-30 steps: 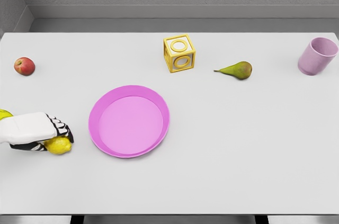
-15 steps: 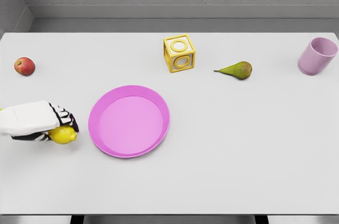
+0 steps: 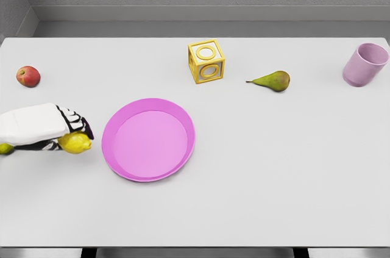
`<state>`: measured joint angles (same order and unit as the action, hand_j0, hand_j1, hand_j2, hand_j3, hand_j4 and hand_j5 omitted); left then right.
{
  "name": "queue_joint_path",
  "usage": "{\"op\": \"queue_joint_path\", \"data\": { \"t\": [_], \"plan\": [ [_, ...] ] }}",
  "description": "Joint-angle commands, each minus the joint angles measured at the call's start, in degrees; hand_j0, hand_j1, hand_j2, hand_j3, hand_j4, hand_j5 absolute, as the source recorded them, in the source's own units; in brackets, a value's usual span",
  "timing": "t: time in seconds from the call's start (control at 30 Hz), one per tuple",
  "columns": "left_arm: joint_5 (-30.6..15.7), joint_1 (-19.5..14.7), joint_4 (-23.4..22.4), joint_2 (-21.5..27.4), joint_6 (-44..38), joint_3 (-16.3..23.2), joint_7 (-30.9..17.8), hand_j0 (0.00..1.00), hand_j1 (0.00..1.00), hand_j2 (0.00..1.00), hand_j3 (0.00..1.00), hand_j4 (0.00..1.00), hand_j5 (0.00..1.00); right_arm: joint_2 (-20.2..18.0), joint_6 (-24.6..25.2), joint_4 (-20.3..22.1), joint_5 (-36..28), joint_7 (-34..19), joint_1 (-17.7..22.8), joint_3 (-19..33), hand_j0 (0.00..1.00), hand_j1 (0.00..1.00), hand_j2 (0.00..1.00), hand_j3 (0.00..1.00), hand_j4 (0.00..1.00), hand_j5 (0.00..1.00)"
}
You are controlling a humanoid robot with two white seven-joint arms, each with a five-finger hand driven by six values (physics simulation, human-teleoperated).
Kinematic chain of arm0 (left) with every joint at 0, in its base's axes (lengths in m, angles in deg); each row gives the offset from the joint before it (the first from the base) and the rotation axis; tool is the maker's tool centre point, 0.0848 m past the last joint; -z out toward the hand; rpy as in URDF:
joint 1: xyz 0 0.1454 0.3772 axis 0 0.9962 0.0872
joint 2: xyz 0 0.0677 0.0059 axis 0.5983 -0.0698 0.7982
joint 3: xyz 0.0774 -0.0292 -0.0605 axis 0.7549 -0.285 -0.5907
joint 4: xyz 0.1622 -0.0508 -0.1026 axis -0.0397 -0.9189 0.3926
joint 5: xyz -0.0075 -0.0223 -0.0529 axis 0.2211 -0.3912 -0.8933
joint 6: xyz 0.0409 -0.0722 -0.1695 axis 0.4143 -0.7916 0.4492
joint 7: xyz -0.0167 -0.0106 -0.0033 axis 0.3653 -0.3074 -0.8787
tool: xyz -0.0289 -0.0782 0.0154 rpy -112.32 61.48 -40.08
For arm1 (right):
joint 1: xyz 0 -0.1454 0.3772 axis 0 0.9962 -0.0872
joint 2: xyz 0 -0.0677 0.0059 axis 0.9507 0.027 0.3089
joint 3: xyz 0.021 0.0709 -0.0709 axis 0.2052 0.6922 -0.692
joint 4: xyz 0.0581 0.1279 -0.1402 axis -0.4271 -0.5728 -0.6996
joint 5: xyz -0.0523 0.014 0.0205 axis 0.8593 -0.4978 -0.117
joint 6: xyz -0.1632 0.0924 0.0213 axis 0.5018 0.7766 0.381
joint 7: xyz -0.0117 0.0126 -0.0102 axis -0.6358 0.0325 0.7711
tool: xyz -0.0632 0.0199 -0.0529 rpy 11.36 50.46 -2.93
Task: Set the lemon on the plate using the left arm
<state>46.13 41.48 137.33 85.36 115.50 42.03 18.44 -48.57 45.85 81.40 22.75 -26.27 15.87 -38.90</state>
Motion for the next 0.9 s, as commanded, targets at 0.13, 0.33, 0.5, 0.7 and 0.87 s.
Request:
{"op": "queue_joint_path", "data": {
  "t": [0.13, 0.33, 0.5, 0.7, 0.87],
  "plan": [
    [-0.46, -0.97, 0.03, -0.19, -0.11, -0.04, 0.31, 0.45, 0.45, 0.45, 0.45, 0.45, 0.45, 0.0, 0.0, -0.02, 0.0, -0.01, 0.0, -0.01, 1.0, 1.0, 1.0, 1.0, 1.0, 1.0],
    [-0.55, -1.85, 0.03, -0.81, -0.11, -0.04, 1.28, 0.45, 0.45, 0.45, 0.45, 0.45, 0.45, 0.0, 0.0, -0.02, 0.0, -0.01, 0.0, -0.01, 1.0, 1.0, 1.0, 1.0, 1.0, 1.0],
    [-0.55, -2.64, 0.03, -2.3, -0.11, 0.05, 1.28, 0.45, 0.45, 0.45, 0.45, 0.45, 0.45, 0.0, 0.0, -0.02, 0.0, -0.01, 0.0, -0.01, 1.0, 1.0, 1.0, 1.0, 1.0, 1.0],
    [-0.64, -3.43, 0.03, -3.88, -0.11, 0.14, 1.98, 0.45, 0.45, 0.45, 0.45, 0.45, 0.45, 0.0, 0.0, -0.02, 0.0, -0.01, 0.0, -0.01, 1.0, 1.0, 1.0, 1.0, 1.0, 1.0],
    [-0.64, -4.04, 0.12, -4.94, -0.11, 0.23, 1.98, 0.45, 0.45, 0.45, 0.45, 0.45, 0.45, 0.0, 0.0, -0.02, 0.0, -0.01, 0.0, -0.01, 1.0, 1.0, 1.0, 1.0, 1.0, 1.0]
  ]
}}
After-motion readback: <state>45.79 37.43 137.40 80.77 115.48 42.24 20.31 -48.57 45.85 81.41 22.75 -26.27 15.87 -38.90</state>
